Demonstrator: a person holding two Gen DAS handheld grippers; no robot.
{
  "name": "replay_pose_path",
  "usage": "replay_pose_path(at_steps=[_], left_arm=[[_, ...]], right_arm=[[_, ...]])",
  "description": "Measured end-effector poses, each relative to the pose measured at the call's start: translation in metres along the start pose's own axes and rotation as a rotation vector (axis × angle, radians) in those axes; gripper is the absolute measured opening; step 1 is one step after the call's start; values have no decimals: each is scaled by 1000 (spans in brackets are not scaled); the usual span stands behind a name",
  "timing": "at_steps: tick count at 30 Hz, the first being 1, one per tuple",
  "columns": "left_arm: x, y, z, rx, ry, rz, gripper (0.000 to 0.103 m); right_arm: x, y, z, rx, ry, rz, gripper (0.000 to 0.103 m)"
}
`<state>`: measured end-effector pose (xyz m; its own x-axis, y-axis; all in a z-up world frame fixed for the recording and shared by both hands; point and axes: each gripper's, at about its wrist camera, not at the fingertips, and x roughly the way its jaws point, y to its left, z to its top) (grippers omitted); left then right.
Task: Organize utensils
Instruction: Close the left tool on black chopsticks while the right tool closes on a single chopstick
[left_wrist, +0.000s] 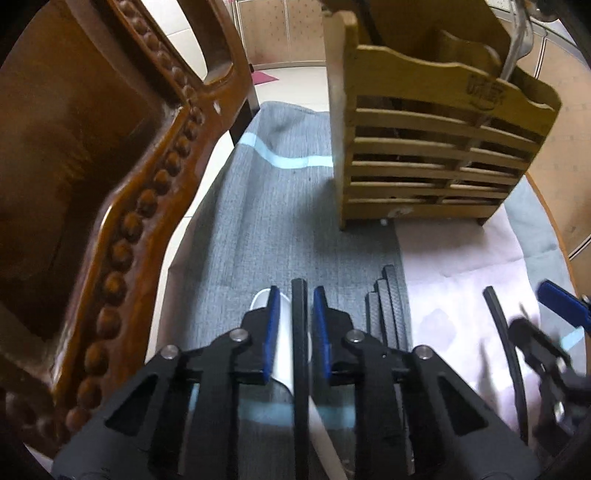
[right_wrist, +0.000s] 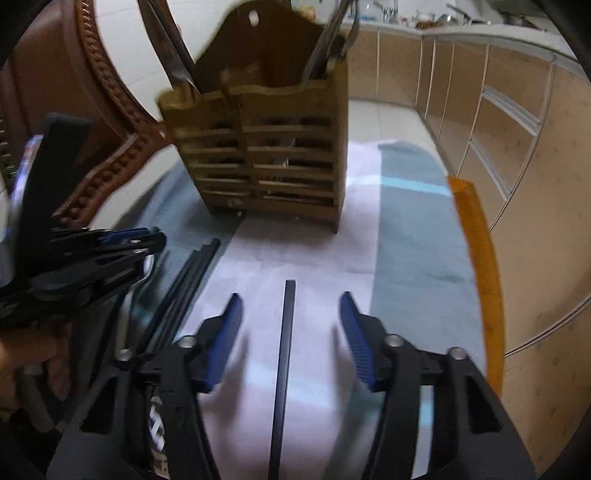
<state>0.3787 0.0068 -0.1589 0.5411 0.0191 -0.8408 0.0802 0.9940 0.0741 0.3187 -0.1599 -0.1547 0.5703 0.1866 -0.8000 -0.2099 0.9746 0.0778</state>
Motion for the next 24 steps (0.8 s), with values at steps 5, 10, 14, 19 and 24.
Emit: replay_pose_path(at_steps=[5,10,14,19,24], left_arm=[[4,2,2,-4,14,-13,7],[-6,4,6,0,-14,-30,7],[-32,8,10,-10,-67,-58,7],[-66,14,8,-14,-133,-83,6],[-104,24,-2,-29,-190,-109,6]], right_arm=[[29,-2,13,-11,76,-7,37],[29,-5,13,-25,97,7,8],[9,-6,13,-26,42,21,7],[-31,-11,17,4,-56,58,7],[-67,-20,20,43,-137,101,7]])
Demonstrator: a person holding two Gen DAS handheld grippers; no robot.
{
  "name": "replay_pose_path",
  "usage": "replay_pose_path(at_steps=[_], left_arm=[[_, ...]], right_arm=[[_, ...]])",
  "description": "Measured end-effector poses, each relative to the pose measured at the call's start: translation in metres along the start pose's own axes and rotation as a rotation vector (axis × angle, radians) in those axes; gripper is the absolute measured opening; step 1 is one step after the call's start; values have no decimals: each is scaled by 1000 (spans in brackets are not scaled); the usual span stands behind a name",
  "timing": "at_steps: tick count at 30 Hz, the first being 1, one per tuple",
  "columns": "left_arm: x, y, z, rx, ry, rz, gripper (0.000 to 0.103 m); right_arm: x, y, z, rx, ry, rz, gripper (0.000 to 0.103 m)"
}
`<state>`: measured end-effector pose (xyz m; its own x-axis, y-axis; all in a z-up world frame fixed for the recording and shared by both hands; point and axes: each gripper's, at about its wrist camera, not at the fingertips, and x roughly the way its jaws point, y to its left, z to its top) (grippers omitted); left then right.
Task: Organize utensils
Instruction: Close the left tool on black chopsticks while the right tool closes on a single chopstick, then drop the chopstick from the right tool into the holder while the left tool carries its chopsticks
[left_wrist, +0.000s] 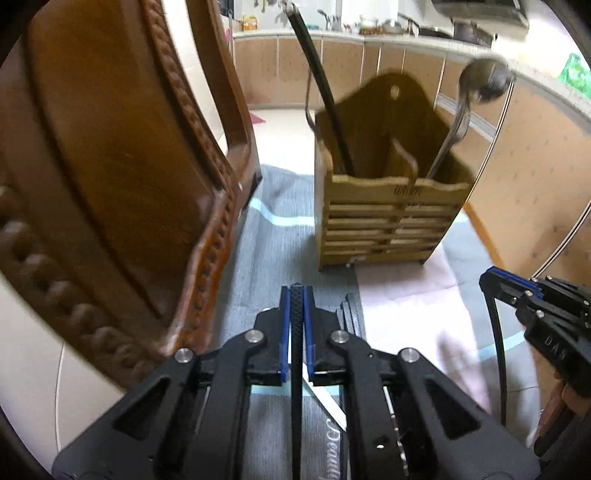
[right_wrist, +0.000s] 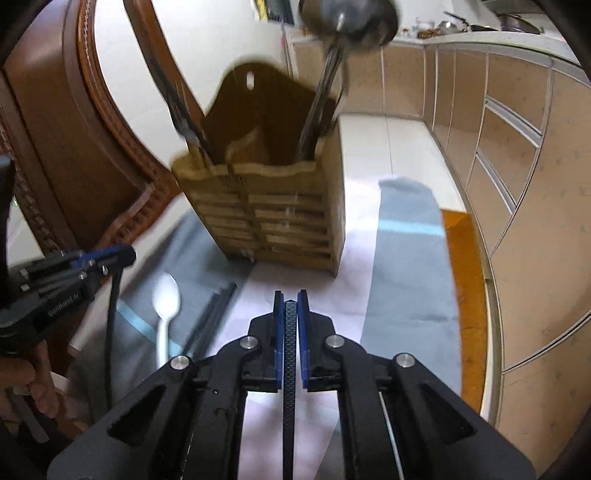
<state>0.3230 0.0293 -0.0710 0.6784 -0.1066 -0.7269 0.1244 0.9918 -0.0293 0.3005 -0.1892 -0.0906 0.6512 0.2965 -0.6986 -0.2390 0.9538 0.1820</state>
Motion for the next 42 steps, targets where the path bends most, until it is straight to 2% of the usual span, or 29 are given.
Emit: replay_pose_path(at_steps=[10,15,21,25,29,42], left_arm=[[-112,-11,10,32,-181,-50,6],[-170,-9,8,44,-278,-60,6],[-211,-12,2,52,-348,-73,7],[-222,-8,-3,45,-363,-72,7],[-225,-8,-6,48,-360,-73,6],[-221,-17,-4,57,-356,-88,6]], right_arm=[[-105,13,15,26,-215,63,7],[-150,23,10,24,-295,58,7],[-203,34,6,6,-424,24,7],[-230,36,3,11,-484,20,7],[-245,34,-2,5,-498,13,7],[-254,26,-14,-4,-471,0,7]])
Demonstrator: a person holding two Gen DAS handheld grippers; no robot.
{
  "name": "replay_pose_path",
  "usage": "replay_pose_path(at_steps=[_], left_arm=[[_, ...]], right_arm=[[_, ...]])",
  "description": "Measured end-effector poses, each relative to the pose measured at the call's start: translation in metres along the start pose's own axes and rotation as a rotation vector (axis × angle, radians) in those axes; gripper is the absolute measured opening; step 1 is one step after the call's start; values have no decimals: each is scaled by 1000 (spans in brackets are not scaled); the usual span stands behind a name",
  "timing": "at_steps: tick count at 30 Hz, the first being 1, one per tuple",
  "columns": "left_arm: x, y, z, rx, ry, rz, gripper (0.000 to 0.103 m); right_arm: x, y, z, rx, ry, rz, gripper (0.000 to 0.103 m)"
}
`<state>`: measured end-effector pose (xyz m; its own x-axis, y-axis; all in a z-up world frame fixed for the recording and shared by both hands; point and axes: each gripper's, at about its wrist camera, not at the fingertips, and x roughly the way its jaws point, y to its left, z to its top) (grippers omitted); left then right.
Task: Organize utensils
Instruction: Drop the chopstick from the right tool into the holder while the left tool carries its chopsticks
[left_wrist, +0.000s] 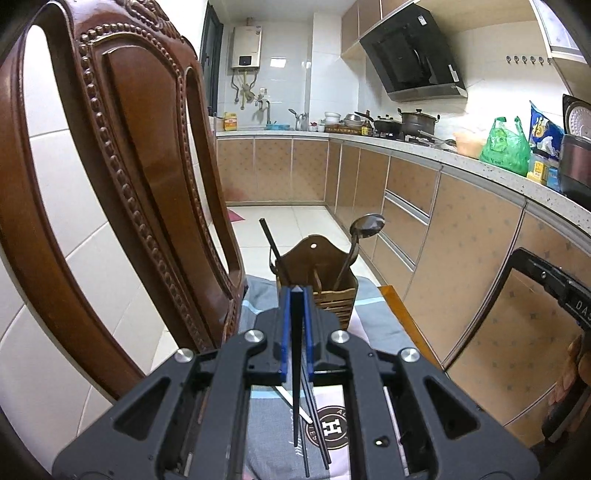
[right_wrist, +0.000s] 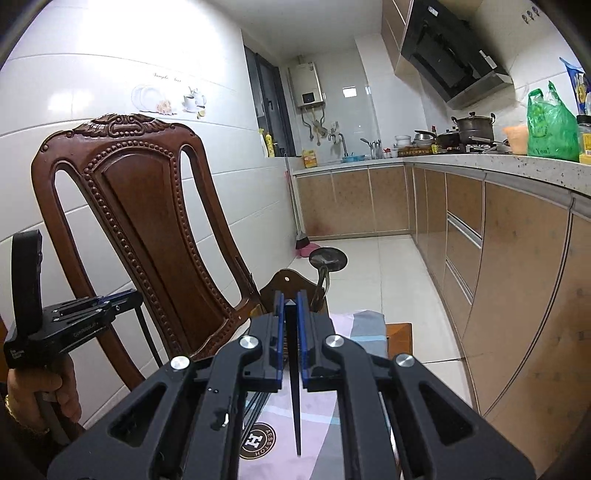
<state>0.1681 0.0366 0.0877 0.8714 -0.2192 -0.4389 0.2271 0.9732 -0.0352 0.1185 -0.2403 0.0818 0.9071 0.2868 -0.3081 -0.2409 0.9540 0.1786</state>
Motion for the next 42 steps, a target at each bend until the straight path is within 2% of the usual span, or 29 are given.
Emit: replay_pose_path(at_steps=[18,25,33,42], left_arm=[[18,-1,-5,-4,29,7,6],[24,8,-6,-30,36,1,7],[32,21,-11,-44,54,-10,6],[48,39,-15,-83,81,-18,6]], right_arm=[[6,4,-1,-7,24,2,7],[25,14,32,-26,12,9,7],[98,19,103,-4,-3,4,7],[200,25,126,-16,6,-59,7]])
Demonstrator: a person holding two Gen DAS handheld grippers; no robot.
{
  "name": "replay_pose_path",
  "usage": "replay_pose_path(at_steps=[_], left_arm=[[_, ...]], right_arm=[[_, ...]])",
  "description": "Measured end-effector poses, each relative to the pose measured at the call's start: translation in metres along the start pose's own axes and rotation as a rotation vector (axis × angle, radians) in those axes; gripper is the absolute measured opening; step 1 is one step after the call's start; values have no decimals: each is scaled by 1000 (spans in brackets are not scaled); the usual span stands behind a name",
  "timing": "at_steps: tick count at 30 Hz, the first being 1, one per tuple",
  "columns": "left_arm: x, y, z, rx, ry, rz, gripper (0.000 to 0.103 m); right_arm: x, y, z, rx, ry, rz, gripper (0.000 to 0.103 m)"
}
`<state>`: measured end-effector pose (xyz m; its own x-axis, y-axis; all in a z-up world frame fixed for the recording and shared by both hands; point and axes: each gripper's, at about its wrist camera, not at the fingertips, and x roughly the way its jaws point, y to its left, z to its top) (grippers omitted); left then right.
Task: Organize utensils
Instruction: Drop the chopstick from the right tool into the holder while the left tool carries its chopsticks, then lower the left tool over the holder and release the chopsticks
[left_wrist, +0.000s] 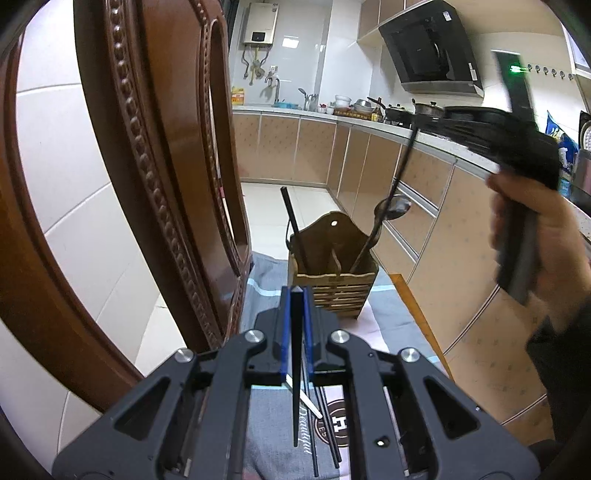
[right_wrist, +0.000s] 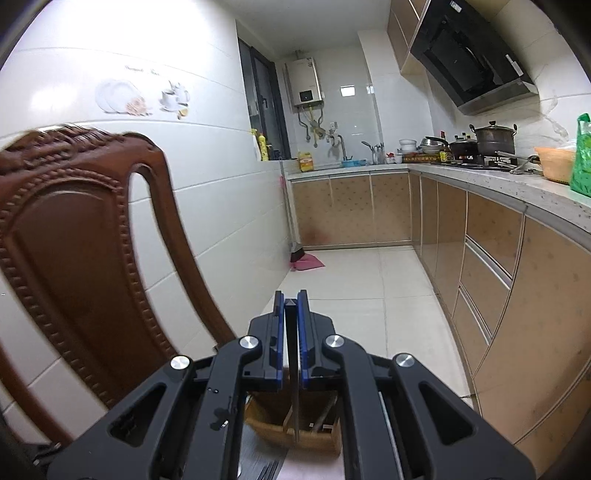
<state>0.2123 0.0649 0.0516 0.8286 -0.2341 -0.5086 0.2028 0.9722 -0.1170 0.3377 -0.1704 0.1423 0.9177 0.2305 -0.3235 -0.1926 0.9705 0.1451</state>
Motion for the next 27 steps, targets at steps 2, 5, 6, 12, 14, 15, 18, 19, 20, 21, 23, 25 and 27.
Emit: replay_pose_path(at_steps=[2,5,6,12,14,15,18,19,20,21,23,25,27], left_arm=[[5,4,0,-6,11,-2,6],[8,8,0,-14,15,-1,6],[8,10,0,-15,14,-1,6],[13,8,-2,-14,24,-2,6],[14,7,-3,-12,29,0,6],[14,8,-3,-12,29,1,6],[13,7,-3,-18,23,2,7],[12,7,-1,-21,20,-2,6],[11,6,1,-23,17,-7,6],[11,4,4,-23,12,-8,6],[13,2,11,-20,10,0,7],[17,0,21,-20,7,9,6],[25,-2,36,-36,9,11,6]], right_arm=[[20,-1,0,1,17,-13,7],[44,-6,-6,19,36,-23,7],[51,-9,-10,33,43,-20,7],[64,-21,-39,61,102,-34,26],[40,-27,-47,78,57,-43,47],[21,-31,-52,85,18,-44,59],[-48,-47,-78,126,-92,-40,76],[-72,-55,-92,155,-121,-43,81],[-87,-60,-103,179,-136,-52,83],[-103,-66,-118,206,-137,-65,86],[-120,-75,-139,233,-90,-63,87],[-131,-80,-155,242,-63,-69,87],[-135,-88,-164,250,-40,-70,87]])
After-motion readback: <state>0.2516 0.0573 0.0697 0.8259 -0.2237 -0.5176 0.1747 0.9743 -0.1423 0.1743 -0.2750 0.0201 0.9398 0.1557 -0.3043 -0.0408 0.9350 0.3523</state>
